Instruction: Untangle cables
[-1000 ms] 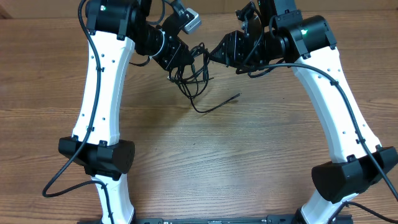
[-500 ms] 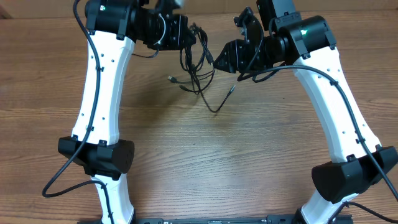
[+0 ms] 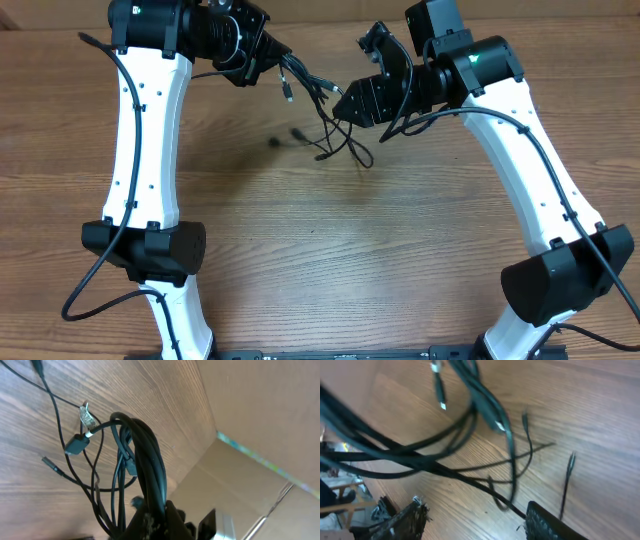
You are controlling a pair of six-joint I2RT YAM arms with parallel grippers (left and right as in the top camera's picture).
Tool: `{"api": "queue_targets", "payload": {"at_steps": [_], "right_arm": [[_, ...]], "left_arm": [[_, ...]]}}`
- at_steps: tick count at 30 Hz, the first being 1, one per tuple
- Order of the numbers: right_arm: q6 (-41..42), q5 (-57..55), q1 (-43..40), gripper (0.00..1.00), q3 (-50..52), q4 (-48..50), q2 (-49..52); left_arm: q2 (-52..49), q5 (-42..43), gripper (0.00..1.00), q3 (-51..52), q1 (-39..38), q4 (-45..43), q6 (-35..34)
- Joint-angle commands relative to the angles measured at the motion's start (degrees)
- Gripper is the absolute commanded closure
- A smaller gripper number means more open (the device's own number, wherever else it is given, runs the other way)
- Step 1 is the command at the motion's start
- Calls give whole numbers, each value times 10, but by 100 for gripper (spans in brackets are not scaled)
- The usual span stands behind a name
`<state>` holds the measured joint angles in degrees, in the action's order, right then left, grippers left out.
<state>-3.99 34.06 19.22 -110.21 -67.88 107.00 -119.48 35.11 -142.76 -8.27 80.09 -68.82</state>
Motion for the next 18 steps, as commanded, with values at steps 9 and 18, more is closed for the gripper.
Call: {"api": "queue_targets", "payload": {"at_steps": [9, 18], "right_arm": [[-236, 111, 7, 32, -2, 43, -4], [-236, 91, 37, 30, 0, 87, -3]], "left_arm": [[16, -49, 96, 2, -4, 34, -66], [16, -49, 93, 2, -28, 39, -64]]}}
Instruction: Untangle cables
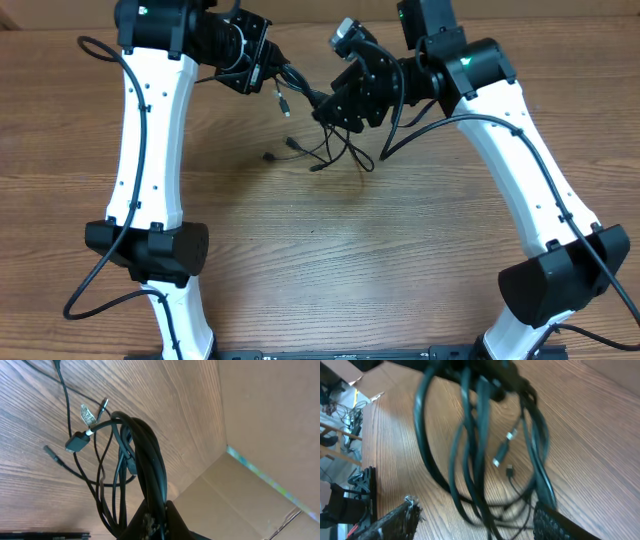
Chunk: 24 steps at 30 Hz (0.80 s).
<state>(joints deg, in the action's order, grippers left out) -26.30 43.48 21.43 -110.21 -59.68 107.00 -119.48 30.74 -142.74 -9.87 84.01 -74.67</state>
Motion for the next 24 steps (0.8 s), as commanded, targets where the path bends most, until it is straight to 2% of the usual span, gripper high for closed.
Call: {"api": "queue_targets", "payload": {"at_steps": [1, 3, 9, 13, 15, 18, 21, 24], "right_arm": [[-12, -7, 19, 30, 0, 5, -3], [-12, -24, 27, 36, 0, 2, -2], [44, -101, 26, 76, 0, -1, -2], [84, -111, 17, 89, 0, -5, -2], [109, -110, 10, 94, 0, -4, -2], [146, -101, 0, 96, 0, -4, -2], [166, -89, -2, 96, 0, -2, -2], [210, -89, -3, 96, 0, 3, -2]], "left_arm": [[16, -5, 93, 2, -14, 0, -5], [16, -5, 93, 2, -15, -1, -5], [16, -21, 94, 2, -15, 0, 44], [16, -92, 96, 2, -14, 0, 108], [16, -132, 94, 2, -14, 2, 163], [16, -167, 85, 2, -15, 6, 244], [16, -168, 65, 2, -15, 13, 313], [16, -167, 59, 2, -15, 19, 414]]}}
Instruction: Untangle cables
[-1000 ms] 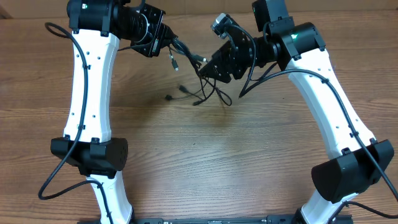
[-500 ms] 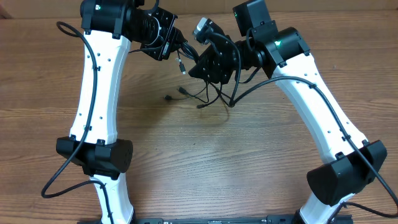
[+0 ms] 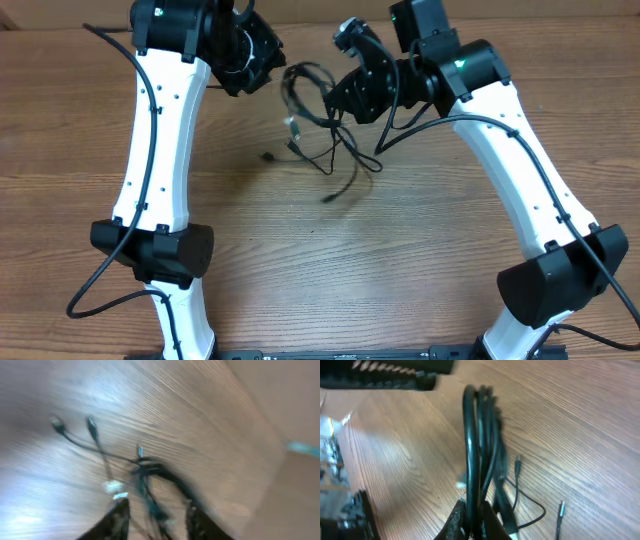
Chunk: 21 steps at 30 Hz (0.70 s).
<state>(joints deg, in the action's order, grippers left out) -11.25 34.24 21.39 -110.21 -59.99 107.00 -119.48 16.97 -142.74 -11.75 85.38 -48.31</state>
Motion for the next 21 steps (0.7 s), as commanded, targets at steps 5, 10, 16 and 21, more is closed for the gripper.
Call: {"api": "queue_targets", "payload": {"at_steps": [5, 10, 16, 21], "right_arm": [[149, 3, -11, 96, 0, 18, -2], [293, 4, -25, 96, 0, 39, -2], [320, 5, -32, 96, 0, 30, -2], [309, 6, -40, 96, 0, 12, -2]], "left_arm": [[16, -17, 62, 2, 4, 47, 261], [16, 54, 73, 12, -11, 76, 345], [16, 148, 63, 75, -41, 4, 389], [16, 189, 64, 151, -58, -79, 398]]}}
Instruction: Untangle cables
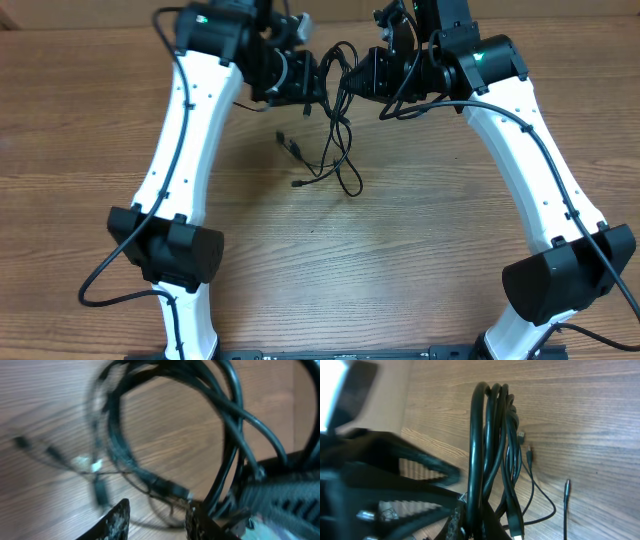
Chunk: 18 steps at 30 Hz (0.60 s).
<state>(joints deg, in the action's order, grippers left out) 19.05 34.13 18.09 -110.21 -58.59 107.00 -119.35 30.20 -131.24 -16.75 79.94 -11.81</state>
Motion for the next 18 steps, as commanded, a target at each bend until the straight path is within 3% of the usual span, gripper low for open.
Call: {"api": "queue_targets", "payload": {"at_steps": [1, 7, 14, 18], "right_arm": [[1, 7, -8, 96, 0, -5, -2], [-10, 7, -14, 96, 0, -18, -2], [-13, 6, -21, 96, 0, -19, -2], [11, 7, -44, 96, 0, -17, -2]], "left_arm": [[14, 71, 64, 50, -9, -44, 40], [14, 130, 71, 102, -8, -131, 63], [14, 129, 79, 102, 1, -102, 139], [15, 140, 67, 102, 29, -66, 186]]}}
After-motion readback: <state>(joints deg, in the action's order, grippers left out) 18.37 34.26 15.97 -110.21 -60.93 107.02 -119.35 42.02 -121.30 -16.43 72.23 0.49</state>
